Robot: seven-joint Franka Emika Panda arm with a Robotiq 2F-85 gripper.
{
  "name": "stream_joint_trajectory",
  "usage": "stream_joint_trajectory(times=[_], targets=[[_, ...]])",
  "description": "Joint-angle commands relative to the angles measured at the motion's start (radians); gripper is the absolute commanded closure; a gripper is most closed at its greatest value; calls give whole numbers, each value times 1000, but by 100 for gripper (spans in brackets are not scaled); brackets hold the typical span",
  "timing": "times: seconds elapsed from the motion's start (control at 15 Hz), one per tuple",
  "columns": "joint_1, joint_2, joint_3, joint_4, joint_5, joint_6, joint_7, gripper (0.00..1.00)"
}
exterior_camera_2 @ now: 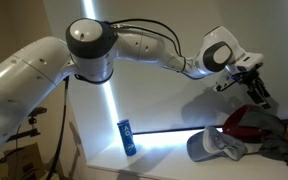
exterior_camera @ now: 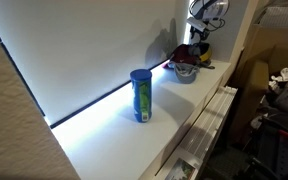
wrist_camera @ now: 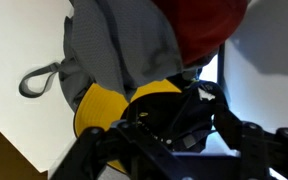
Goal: Pick up the grey cloth and put it on top of the blue container.
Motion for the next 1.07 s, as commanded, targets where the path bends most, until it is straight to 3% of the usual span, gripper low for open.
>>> stream_joint_trajectory(times=[0.0,0.07,0.13,0.27,0.4,0.53,0.6,1.0], targets=[[11,78,-72,16,3,71,190,0],[2,40,-33,0,-1,40,106,8],[3,58,-48,2,-1,52,142,2],[3,77,-61,6,-1,61,170,0],[-61,52,47,25,43,-12,17,0],[-108,63,118,71,18,-105,-22,0],[-53,74,47,33,15,-15,46,0],[-57,76,53,39,14,-26,43,0]])
